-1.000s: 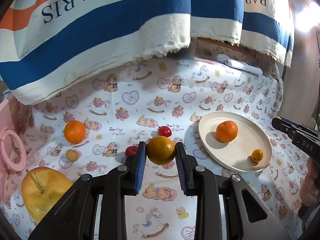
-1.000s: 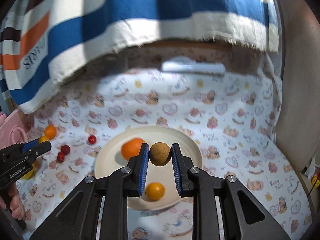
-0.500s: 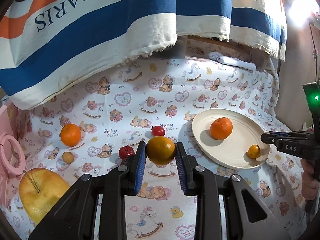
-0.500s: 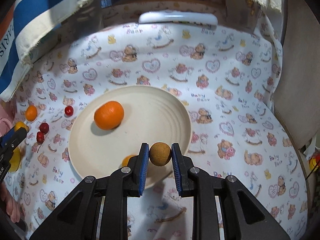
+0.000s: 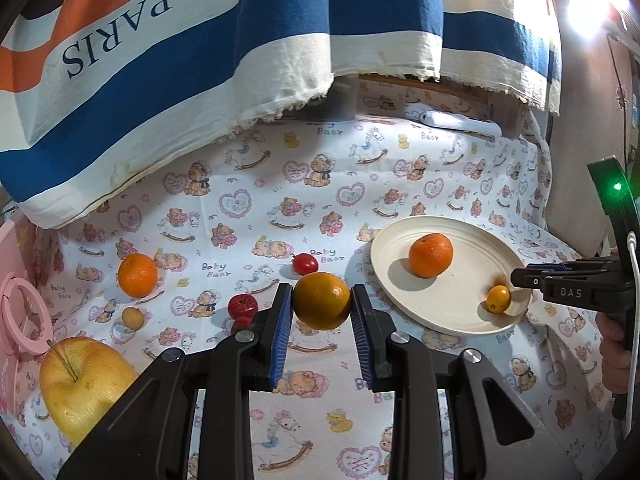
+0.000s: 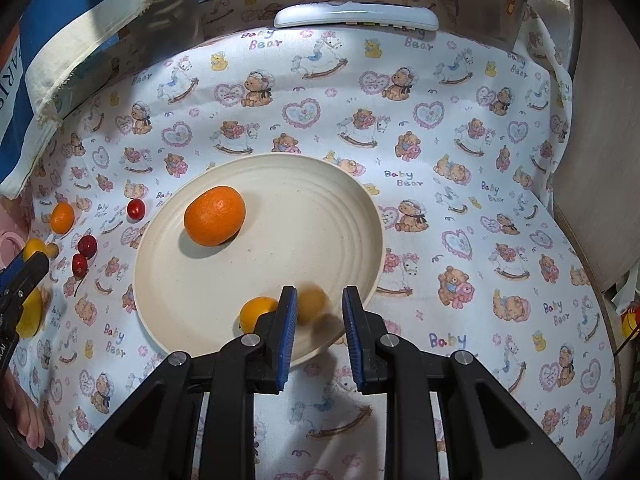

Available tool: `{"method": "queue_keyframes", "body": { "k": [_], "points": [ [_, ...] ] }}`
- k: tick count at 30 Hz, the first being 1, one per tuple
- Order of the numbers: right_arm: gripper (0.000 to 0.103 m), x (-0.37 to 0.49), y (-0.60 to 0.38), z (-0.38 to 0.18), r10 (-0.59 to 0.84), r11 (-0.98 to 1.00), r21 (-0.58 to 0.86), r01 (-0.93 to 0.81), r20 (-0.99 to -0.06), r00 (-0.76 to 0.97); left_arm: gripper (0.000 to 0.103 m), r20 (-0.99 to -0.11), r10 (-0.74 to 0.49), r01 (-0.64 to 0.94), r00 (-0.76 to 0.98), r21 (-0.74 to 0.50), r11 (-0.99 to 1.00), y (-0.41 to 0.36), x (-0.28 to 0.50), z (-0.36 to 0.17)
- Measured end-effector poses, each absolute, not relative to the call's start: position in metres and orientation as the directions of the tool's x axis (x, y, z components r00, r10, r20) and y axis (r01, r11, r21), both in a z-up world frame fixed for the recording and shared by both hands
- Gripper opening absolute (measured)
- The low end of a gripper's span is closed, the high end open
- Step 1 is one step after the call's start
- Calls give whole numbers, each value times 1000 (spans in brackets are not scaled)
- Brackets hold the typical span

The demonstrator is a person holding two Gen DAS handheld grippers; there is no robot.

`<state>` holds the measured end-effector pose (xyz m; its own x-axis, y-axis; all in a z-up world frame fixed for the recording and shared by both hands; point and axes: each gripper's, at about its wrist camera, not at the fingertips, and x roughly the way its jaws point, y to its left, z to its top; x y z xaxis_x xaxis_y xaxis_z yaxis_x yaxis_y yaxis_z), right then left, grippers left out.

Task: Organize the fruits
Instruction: 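Carry the small orange over the plate and open the left tool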

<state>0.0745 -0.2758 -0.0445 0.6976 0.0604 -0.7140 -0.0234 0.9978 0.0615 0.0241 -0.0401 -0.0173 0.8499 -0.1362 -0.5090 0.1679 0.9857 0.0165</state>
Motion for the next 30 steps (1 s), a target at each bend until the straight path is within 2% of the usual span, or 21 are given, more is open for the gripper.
{"method": "queue_keyframes", "body": {
  "k": [8, 15, 30],
  "points": [
    [24, 72, -286, -38, 87, 993, 115, -9, -699, 710, 28, -517, -175, 199, 838, -9, 980, -53, 28, -11],
    [24, 70, -291, -33, 92, 992, 128, -4, -688, 720, 28, -610, -260, 308, 748, -28, 951, -89, 46, -18],
    [24, 70, -296, -34, 114, 988, 156, -7, -687, 718, 28, -671, -270, 347, 691, -19, 938, -124, 67, -31]
  ]
}}
